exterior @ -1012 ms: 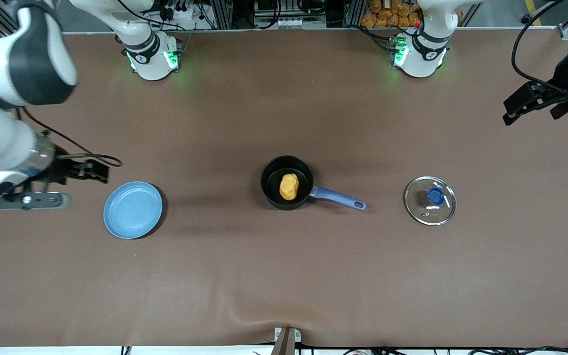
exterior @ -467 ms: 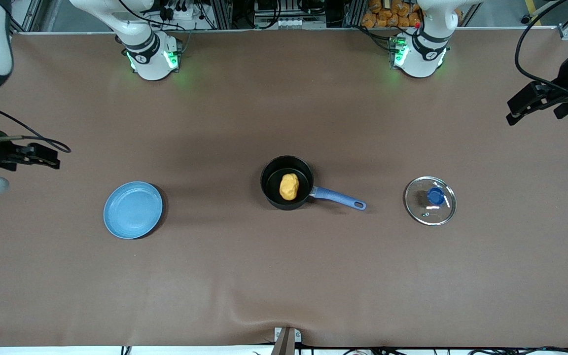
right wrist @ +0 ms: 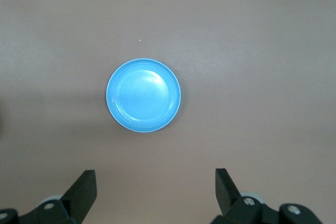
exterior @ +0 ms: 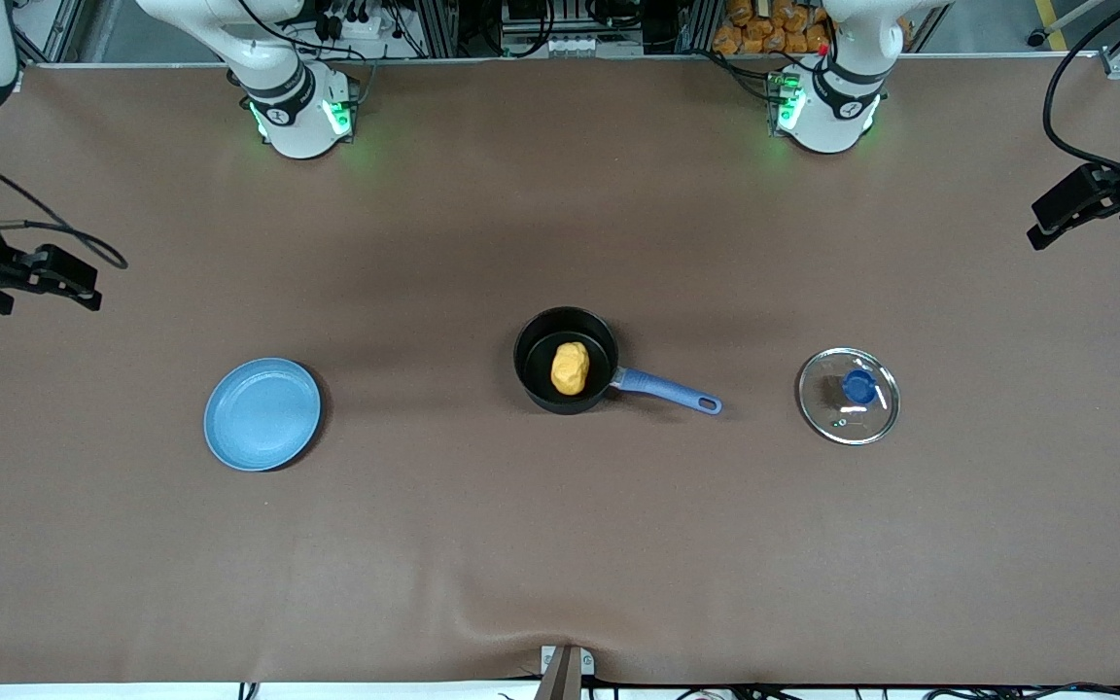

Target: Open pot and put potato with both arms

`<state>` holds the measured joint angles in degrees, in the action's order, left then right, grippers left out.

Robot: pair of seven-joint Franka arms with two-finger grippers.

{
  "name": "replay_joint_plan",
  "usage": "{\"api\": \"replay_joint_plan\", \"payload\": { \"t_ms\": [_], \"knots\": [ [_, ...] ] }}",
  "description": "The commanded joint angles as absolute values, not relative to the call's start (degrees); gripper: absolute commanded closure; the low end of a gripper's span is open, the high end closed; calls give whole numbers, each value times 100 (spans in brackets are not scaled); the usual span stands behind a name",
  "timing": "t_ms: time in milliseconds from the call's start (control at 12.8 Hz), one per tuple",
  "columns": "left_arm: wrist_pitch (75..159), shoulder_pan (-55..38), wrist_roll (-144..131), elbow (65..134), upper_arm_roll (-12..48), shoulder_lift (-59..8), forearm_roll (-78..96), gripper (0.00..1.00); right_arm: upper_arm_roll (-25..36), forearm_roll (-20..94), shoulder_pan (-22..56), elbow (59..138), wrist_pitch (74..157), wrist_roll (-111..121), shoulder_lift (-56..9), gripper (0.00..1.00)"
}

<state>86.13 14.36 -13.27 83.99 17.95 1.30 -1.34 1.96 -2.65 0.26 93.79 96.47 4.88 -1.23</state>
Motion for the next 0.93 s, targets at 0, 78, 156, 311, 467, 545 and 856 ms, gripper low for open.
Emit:
{"api": "replay_joint_plan", "payload": {
  "t_ms": [0, 78, 156, 311, 467, 545, 856],
  "knots": [
    [8420, 1302, -1134, 8350, 1697, 281, -149, 0, 316, -220, 44, 9730, 9835, 536, 193, 0],
    [8350, 1014, -1134, 8358, 1374, 307, -149, 0, 282, -211, -52, 9738, 9818, 527, 211, 0],
    [8297, 541, -1134, 8358, 962, 325, -149, 0, 273, -194, -88, 9738, 9809, 493, 211, 0],
    [8201, 229, -1134, 8385, 677, 369, -97, 0, 264, -141, -88, 9747, 9791, 353, 220, 0],
    [8121, -33, -1116, 8385, 476, 387, -97, 0, 246, -141, -79, 9747, 9773, 124, 263, 0],
    [8121, -244, -1134, 8385, 283, 395, -97, 0, 237, -132, -88, 9773, 9773, 106, 272, 0],
    [8095, -238, -1090, 8613, 246, 545, 26, 0, 237, 18, -79, 9773, 9765, 114, 272, 0]
  ]
}}
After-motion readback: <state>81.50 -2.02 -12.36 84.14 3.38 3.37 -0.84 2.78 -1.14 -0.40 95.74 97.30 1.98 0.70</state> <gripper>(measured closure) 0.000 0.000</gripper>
